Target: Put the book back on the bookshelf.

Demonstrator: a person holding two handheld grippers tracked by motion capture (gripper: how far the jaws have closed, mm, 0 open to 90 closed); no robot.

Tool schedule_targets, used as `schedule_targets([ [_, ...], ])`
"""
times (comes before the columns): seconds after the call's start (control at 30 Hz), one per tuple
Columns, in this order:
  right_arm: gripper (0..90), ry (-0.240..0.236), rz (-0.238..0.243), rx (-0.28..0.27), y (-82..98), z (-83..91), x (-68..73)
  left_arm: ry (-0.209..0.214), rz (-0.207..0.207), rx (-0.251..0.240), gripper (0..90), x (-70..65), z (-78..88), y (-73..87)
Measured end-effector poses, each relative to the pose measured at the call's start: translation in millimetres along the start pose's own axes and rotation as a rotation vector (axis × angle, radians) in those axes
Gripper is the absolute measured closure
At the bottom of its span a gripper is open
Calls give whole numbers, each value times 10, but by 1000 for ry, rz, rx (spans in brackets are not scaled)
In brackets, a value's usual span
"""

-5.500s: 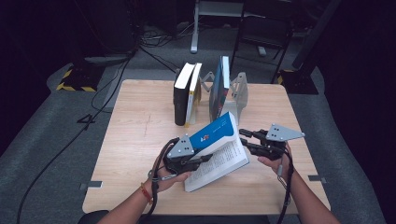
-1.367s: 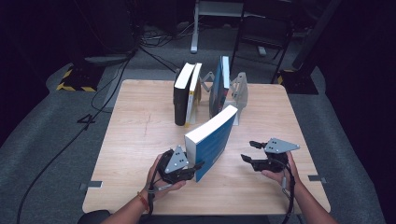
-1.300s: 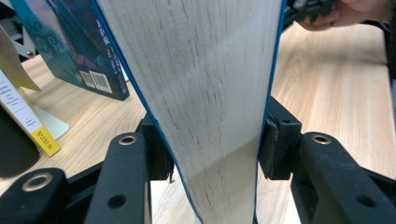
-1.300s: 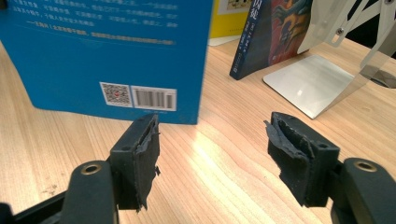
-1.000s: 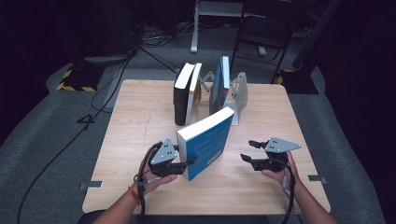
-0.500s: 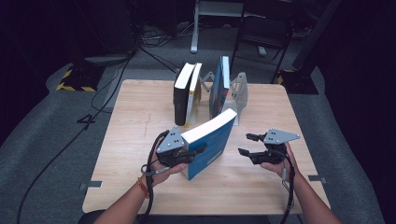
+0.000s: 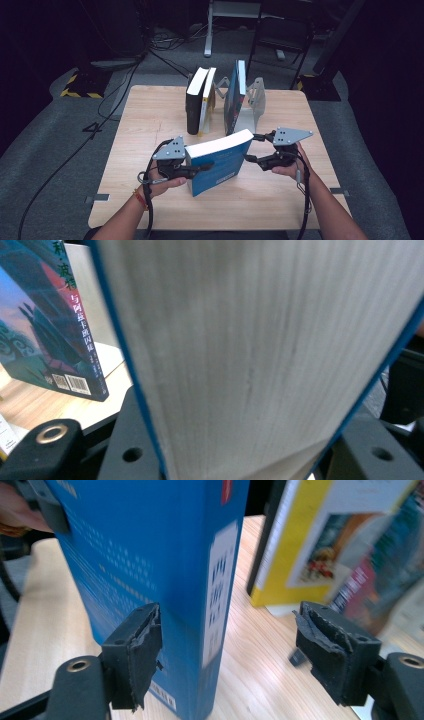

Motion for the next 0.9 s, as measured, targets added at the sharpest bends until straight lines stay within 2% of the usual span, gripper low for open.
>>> schedule_targets([
  [0.1, 236, -66, -4, 7, -27, -95, -46, -5, -4, -1, 584, 3, 10, 5],
  [0.3, 238, -126, -1, 2, -21, -230, -23, 0, -8, -10, 576, 6, 11, 18],
  [0.37, 265, -145, 2, 2, -11, -277, -6, -21, -17, -11, 555, 3, 19, 38],
  [0.43, 337, -166, 12, -1, -6, -305, 22, -67, -17, -4, 500, 4, 42, 74],
  [0.5, 323, -153, 24, 2, -8, -319, 56, -103, -13, 8, 443, 15, 73, 124],
  [0.53, 336, -151, 23, 1, -8, -315, 61, -109, -2, 7, 427, 19, 95, 156],
  [0.7, 420, -183, 19, -17, 16, -232, 65, -124, -7, 17, 391, 14, 158, 225],
  [0.73, 455, -194, 39, -14, 16, -176, 111, -135, -18, 16, 395, -1, 176, 239],
  [0.77, 455, -194, 39, -14, 16, -176, 111, -135, -18, 16, 403, -1, 176, 239],
  [0.8, 466, -191, 61, -16, -5, -144, 151, -137, -27, 15, 403, -7, 180, 239],
  [0.9, 481, -204, 77, -56, -130, -67, 230, -153, -44, 22, 394, -19, 170, 228],
])
Point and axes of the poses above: each handheld gripper's, and its own axes: z roughly backward along the jaws, y roughly out of its underside, x roughly to its left, the point moved 1 cm from there along -z, roughly forward along the jaws, and after that the axes turned 6 degrees about -y, right-handed, at the moved point
